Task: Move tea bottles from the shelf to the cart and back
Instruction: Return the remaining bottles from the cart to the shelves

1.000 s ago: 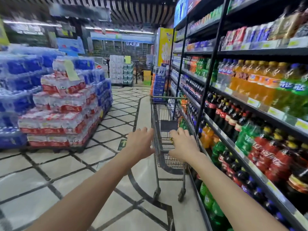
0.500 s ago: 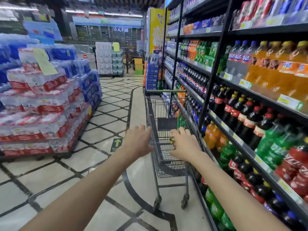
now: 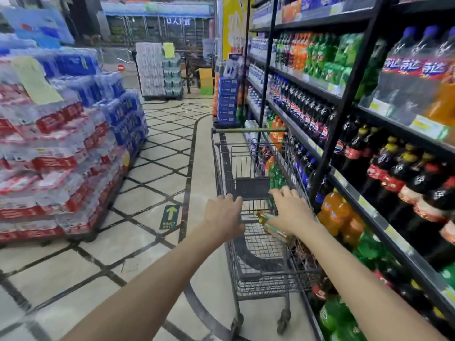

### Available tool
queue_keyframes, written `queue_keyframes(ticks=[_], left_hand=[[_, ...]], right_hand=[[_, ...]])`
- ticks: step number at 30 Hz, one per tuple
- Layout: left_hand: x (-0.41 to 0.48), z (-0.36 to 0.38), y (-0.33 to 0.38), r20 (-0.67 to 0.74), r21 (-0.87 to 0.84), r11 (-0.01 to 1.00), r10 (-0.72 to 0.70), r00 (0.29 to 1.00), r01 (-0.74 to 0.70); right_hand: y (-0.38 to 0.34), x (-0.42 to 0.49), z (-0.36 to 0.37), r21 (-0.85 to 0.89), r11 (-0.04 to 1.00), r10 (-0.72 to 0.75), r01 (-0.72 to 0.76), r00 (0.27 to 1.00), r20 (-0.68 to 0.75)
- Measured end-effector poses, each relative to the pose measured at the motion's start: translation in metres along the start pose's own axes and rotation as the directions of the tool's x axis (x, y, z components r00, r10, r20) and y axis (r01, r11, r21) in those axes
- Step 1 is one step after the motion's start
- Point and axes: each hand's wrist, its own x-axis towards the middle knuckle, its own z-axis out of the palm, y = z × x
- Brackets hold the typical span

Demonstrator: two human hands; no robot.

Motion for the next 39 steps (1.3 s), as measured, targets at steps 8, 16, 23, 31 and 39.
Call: queue_keyframes(ticks=[8,16,23,31,39], left_hand=[[0.11,0.032,-0.024,0.026,-0.039,0.994,0.107,0.994,-0.106],[0.23,0.05,-0.075,0.092,-0.08,0.953,0.298,0.95,-0.291],[0.32,0.071,-0.107,0.114,-0.099,0.893,0.448,0.887,-0.439],[0.383,0.117,-0.102,0.224,-0.112,0.837,0.547,0.807,-0.536],[0.446,0.166,-0.078,0.408,-0.105,0.824,0.547,0.731,-0.557]], right_hand=[[0.018,0.087,0.023,-0.017,0.997,0.072,-0.072,0.997,0.02],[0.012,0.174,0.055,-0.032,0.962,0.273,-0.271,0.957,0.102],[0.001,0.226,0.092,0.013,0.897,0.435,-0.443,0.887,0.154],[0.013,0.247,0.134,0.05,0.794,0.57,-0.606,0.77,0.286],[0.057,0.281,0.175,0.091,0.721,0.617,-0.687,0.696,0.367]])
